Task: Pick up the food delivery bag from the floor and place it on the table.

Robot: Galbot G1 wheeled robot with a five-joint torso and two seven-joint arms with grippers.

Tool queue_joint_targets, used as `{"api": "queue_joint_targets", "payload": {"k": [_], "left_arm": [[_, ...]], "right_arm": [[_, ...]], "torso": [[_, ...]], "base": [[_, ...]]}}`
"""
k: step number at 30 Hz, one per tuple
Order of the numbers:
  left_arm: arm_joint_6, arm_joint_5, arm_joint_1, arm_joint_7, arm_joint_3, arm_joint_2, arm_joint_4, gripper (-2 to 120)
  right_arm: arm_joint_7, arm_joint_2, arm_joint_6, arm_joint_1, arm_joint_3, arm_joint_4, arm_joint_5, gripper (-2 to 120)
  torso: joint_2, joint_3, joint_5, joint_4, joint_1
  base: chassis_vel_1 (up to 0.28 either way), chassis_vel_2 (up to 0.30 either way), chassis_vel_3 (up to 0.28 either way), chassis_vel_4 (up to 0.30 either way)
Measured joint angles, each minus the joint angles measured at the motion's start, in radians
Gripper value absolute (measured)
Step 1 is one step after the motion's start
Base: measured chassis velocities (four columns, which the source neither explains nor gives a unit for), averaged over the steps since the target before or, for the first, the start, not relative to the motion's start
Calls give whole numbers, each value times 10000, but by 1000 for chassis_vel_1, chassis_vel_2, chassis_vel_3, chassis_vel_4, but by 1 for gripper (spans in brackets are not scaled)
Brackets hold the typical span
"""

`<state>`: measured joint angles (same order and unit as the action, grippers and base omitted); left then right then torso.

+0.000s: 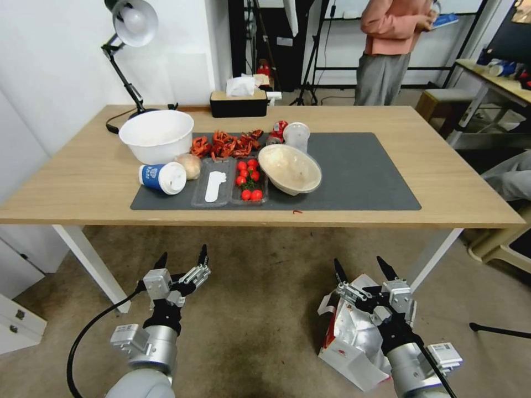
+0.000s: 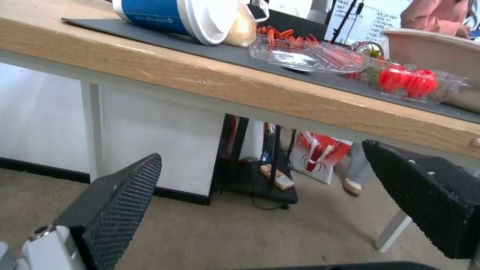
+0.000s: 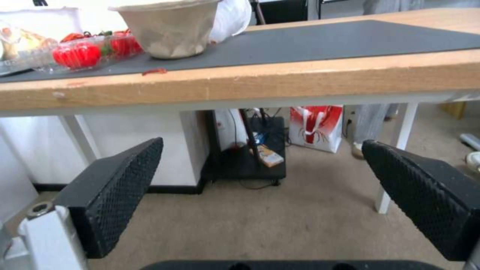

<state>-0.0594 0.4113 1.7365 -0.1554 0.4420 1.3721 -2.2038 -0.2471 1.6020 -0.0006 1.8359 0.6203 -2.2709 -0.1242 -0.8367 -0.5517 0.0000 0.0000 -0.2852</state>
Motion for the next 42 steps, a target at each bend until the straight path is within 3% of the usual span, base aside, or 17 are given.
{"api": "queue_joint_targets", "payload": {"k": [42], "left_arm": [[-32, -18, 101, 6, 4, 45, -36, 100]], "right_arm": [[-53, -113, 18, -6, 44, -46, -141, 100]], "torso": [[1936, 1149, 0, 0, 791]], "base": [[0, 0, 0, 0]]}}
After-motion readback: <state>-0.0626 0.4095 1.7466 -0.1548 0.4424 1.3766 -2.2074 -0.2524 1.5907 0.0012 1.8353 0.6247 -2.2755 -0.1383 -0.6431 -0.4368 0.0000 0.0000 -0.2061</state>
